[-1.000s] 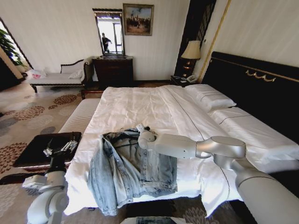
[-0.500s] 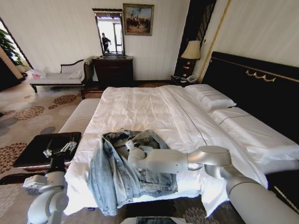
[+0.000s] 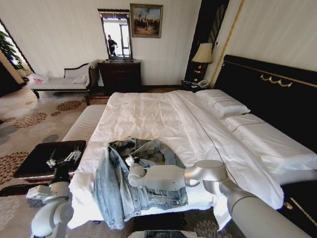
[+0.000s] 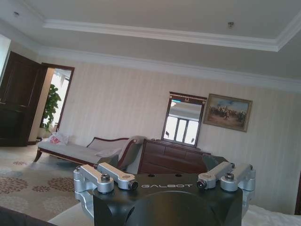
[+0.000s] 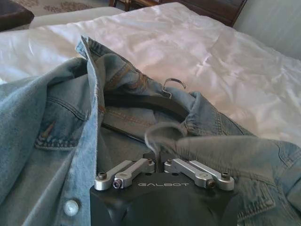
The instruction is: Pick up the clothes from the bed and hang them on the clothes hanger.
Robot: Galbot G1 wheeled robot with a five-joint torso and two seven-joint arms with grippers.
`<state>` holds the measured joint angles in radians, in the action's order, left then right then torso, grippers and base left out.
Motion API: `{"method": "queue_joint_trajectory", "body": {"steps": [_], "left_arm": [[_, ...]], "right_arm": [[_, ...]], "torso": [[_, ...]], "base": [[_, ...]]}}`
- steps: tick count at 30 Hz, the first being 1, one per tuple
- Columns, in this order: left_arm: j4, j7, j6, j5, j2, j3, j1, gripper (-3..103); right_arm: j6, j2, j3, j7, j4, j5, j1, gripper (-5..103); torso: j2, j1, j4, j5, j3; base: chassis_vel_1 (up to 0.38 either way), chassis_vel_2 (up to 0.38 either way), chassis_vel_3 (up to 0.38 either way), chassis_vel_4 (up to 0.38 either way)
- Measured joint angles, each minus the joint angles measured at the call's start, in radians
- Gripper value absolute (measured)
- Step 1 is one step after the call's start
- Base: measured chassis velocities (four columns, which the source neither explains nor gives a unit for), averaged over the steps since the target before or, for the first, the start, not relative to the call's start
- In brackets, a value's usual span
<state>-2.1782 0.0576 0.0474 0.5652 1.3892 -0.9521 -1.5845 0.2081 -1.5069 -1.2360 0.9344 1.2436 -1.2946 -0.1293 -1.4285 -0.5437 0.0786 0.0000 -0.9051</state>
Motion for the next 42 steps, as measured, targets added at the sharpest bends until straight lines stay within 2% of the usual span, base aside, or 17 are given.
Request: {"method": "queue_joint_trajectory", "body": {"steps": [2,5,7,9,10,11,12,13,14,16,17,18,21,24,31,38,42], "left_arm": [[0.001,0.000,0.000,0.000,-0.001,-0.001,0.000,100],[0.002,0.000,0.001,0.004,-0.007,-0.006,-0.001,100],[0.001,0.000,0.001,0.007,-0.012,-0.009,-0.001,100],[0.002,0.000,0.001,0.008,-0.012,-0.009,-0.001,100],[0.002,0.000,0.001,0.008,-0.013,-0.009,-0.002,100],[0.001,0.000,0.001,0.008,-0.013,-0.008,-0.001,100],[0.003,0.000,0.000,0.006,-0.013,-0.005,0.000,100],[0.003,0.000,0.000,0.006,-0.013,-0.005,0.000,100],[0.004,0.000,-0.001,0.004,-0.013,-0.003,0.001,100],[0.007,0.000,-0.004,0.000,-0.013,0.002,0.003,100],[0.008,0.000,-0.005,-0.003,-0.014,0.005,0.003,100],[0.008,0.000,-0.006,-0.007,-0.014,0.007,0.003,100],[0.008,0.000,-0.009,-0.015,-0.017,0.014,0.001,100],[0.007,0.000,-0.014,-0.029,-0.018,0.022,-0.001,100],[0.006,0.003,-0.033,-0.044,-0.016,0.022,0.005,100],[-0.010,0.017,-0.060,-0.054,-0.008,0.009,0.013,100],[-0.020,0.019,-0.062,-0.070,0.004,0.010,0.003,100]], "right_arm": [[-0.004,0.001,0.000,0.000,0.002,0.005,0.000,8],[-0.002,0.045,0.001,0.024,0.064,0.000,0.020,25],[0.018,0.114,0.002,0.061,0.171,-0.036,0.053,35],[0.018,0.128,0.004,0.066,0.195,-0.042,0.058,35],[0.010,0.160,0.009,0.070,0.248,-0.047,0.068,41],[-0.017,0.186,0.015,0.060,0.291,-0.043,0.075,46],[-0.085,0.224,0.026,0.020,0.344,-0.016,0.080,46],[-0.085,0.224,0.026,0.020,0.344,-0.016,0.080,46],[-0.151,0.250,0.038,-0.024,0.366,0.017,0.080,57],[-0.315,0.296,0.074,-0.152,0.375,0.094,0.072,57],[-0.371,0.312,0.096,-0.197,0.370,0.128,0.063,68],[-0.425,0.328,0.126,-0.242,0.355,0.168,0.053,73],[-0.479,0.354,0.185,-0.293,0.329,0.230,0.035,79],[-0.525,0.386,0.263,-0.349,0.304,0.305,0.014,95],[-0.595,0.398,0.301,-0.455,0.262,0.398,-0.022,100],[-0.689,0.302,0.357,-0.571,0.176,0.479,-0.090,100],[-0.730,0.261,0.399,-0.600,0.137,0.499,-0.125,100]], "torso": [[0.000,0.000,0.0000,0.0000,0.000],[0.000,0.000,0.0000,0.0000,0.000],[0.000,0.000,0.0002,0.0001,0.000],[0.000,0.000,0.0003,0.0000,0.000],[0.000,0.000,0.0004,0.0001,0.000],[0.000,0.000,0.0004,0.0002,0.000],[0.000,0.000,0.0003,0.0002,0.000],[0.000,0.000,0.0003,0.0002,0.000],[0.000,0.000,0.0003,0.0002,0.000],[0.000,0.000,0.0003,0.0002,0.000],[0.000,0.000,0.0003,0.0002,0.000],[0.000,0.000,0.0002,0.0003,0.000],[0.000,0.000,0.0003,0.0003,0.000],[0.000,0.000,0.0005,0.0004,0.000],[0.000,0.000,0.0004,0.0000,0.000],[0.000,0.000,0.0000,0.0000,0.000],[0.000,0.000,0.0000,0.0000,0.000]], "base": [[0.000,0.000,0.000,0.000],[0.000,0.000,0.000,0.000],[0.000,0.000,0.000,0.000],[0.000,0.000,0.000,0.000],[0.000,0.000,0.000,0.000],[0.000,0.000,0.000,0.000],[0.000,0.000,0.000,0.000],[0.000,0.000,0.000,0.000],[0.000,0.000,0.000,0.000],[0.000,0.000,0.000,0.000],[0.000,0.000,0.000,0.000],[0.000,0.000,0.000,0.000],[0.000,0.000,0.000,0.000],[0.000,0.000,0.000,0.000],[0.000,0.000,0.000,0.000],[0.000,0.000,0.000,0.000],[0.000,0.000,0.000,0.000]]}}
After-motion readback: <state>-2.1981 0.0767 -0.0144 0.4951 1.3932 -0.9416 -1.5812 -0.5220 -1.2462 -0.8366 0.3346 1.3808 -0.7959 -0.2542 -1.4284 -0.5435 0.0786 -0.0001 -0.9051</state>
